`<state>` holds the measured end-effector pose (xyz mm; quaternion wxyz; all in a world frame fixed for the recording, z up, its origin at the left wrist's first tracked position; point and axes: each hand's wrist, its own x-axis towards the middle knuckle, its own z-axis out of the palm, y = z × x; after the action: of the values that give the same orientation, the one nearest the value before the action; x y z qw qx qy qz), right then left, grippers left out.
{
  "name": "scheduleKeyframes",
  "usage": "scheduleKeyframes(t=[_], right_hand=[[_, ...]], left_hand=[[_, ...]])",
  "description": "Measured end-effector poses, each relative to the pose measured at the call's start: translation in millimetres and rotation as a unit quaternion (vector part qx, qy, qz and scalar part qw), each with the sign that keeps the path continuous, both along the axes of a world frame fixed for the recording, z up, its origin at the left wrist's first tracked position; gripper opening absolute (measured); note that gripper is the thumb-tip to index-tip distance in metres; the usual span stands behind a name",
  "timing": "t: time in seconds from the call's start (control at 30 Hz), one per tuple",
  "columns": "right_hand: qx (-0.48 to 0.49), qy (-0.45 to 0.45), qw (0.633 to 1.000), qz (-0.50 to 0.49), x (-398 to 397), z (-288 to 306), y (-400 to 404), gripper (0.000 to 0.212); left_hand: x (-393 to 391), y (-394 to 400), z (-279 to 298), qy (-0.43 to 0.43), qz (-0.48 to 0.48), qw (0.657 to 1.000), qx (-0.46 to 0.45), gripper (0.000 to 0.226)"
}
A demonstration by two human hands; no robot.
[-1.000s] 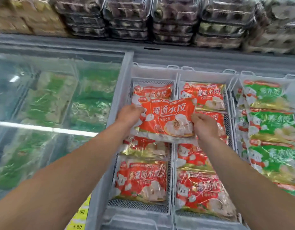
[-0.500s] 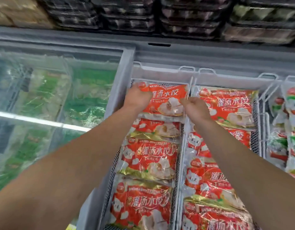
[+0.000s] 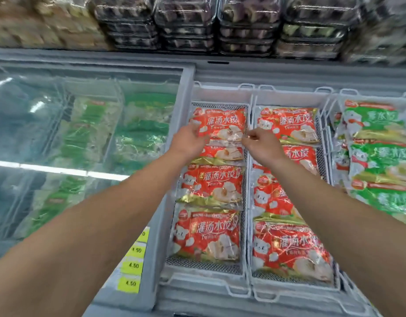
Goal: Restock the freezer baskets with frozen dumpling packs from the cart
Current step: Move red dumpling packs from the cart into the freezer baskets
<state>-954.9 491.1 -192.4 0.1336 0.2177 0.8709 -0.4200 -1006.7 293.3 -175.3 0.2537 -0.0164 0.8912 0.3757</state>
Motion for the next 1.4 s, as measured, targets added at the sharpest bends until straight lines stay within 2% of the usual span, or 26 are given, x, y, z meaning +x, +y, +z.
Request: scheduleKeyframes(t=[0.17,0.3,0.5,0.73,1.13,1.4], right_hand=[[0.050,0.026,0.998,0.033,85.1,43.5,-41.2,0.044],[0.107,0.046,0.992,0.052,154.4,60.6,-75.0,0.049],[0.172,0.051,0.983,0.026,260.0,74.6,-133.9,0.047],[0.193,0.022,0.981,-0.015,393.0,83.0,-183.7,0.051],[0.227,-0.053,0.970,-0.073,601.2,73.6,-168.8,0.052],[0.184,-0.064,0.968,-0.159,793.3,51.9,-119.1,0.052]], left_hand=[[79.4,-40.1,28.3,0.047,-0.066,0.997,-0.019,0.044],[144.8,-77.9,40.0,0.067,-0.102,0.992,-0.026,0.059],[234.0,-136.0,50.3,0.119,-0.169,0.978,-0.043,0.050],[340.8,-172.5,61.5,0.100,-0.210,0.973,-0.005,0.056],[503.0,-141.5,40.2,0.100,-0.324,0.940,-0.019,0.059],[668.7,-73.9,12.9,0.100,-0.342,0.934,0.001,0.050]])
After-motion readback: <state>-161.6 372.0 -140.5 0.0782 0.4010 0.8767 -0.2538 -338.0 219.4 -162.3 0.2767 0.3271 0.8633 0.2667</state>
